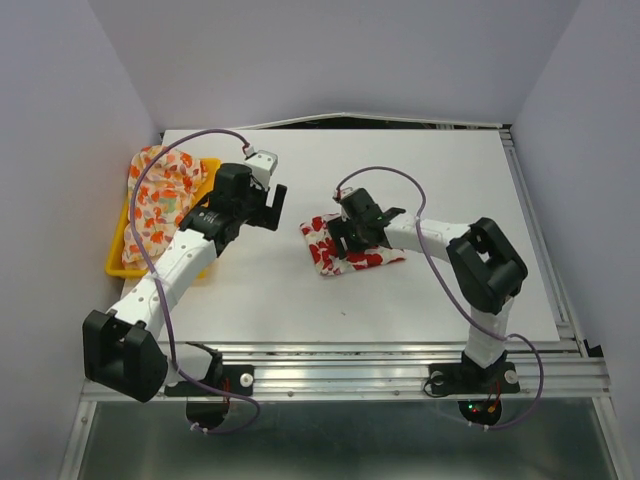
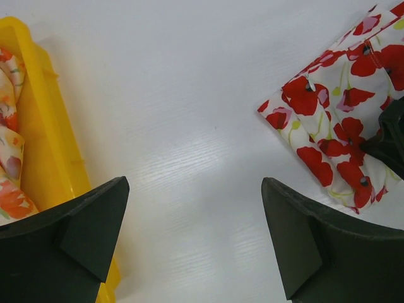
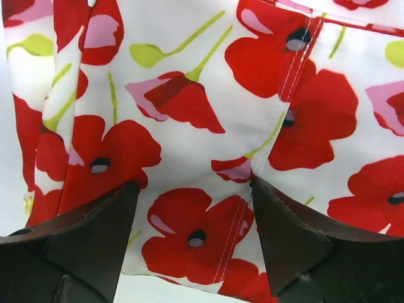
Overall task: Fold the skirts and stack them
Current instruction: Neatly place the folded skirt to the corner
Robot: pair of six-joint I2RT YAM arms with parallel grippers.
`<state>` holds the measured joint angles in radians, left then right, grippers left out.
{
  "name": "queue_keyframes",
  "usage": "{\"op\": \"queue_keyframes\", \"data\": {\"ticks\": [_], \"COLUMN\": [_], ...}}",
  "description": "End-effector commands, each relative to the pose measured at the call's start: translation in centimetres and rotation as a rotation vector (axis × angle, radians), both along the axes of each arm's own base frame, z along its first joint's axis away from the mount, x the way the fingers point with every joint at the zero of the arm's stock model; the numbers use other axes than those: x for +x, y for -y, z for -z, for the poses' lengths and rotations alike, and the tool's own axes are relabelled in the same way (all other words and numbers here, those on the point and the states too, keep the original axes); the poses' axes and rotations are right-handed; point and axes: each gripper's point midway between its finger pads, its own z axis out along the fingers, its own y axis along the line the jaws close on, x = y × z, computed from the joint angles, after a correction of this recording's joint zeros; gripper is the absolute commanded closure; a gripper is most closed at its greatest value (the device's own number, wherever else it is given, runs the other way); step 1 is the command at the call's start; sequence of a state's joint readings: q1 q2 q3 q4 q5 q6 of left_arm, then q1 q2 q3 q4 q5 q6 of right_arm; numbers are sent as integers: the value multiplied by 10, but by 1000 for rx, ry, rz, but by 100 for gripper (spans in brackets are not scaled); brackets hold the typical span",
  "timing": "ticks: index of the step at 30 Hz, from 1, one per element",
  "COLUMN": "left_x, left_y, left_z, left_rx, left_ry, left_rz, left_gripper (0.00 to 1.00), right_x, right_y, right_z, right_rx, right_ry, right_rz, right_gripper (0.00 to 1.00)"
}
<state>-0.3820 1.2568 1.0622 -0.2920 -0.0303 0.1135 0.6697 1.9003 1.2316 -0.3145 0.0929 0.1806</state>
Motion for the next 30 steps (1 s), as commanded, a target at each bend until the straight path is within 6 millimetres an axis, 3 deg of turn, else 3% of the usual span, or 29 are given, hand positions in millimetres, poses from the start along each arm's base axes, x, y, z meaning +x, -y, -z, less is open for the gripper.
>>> {"op": "queue_keyframes", "data": {"ticks": [1,2,5,6,10,14,17,20,22,28,30], "left_x": [9,8,7,6,5,6,6,5,4,3,3], "left_y": [-7,-9,-11,-11,-7,-4,-4,-4,-3,4,6], "left_z": [-23,-23,-22,-22,-22,-22,-20,-15,-11,-7,-16], "left_rx": [22,36,53,59,51,44,51,56,52,24,11], "left_ry": [48,46,44,47,47,42,34,26,22,10,33], "left_rz": [-25,-20,-11,-1,27,41,46,51,57,81,86], "left_gripper": [2,2,2,2,2,2,2,1,1,2,2], "right_x": [-24,-30,-40,-47,-65,-74,-102,-126,-130,-106,-93], "right_y": [75,101,146,174,237,279,314,332,337,339,340], "right_z": [41,38,33,30,19,8,15,25,25,3,-13], "right_rx": [-235,-259,-286,-297,-330,-326,-352,-351,-334,-308,-299], "right_ry": [-111,-138,-175,-192,-228,-250,-299,-348,-346,-274,-239], "right_rz": [52,54,60,70,115,139,173,199,220,267,277], "right_gripper": [23,23,24,24,24,27,27,27,27,24,17]}}
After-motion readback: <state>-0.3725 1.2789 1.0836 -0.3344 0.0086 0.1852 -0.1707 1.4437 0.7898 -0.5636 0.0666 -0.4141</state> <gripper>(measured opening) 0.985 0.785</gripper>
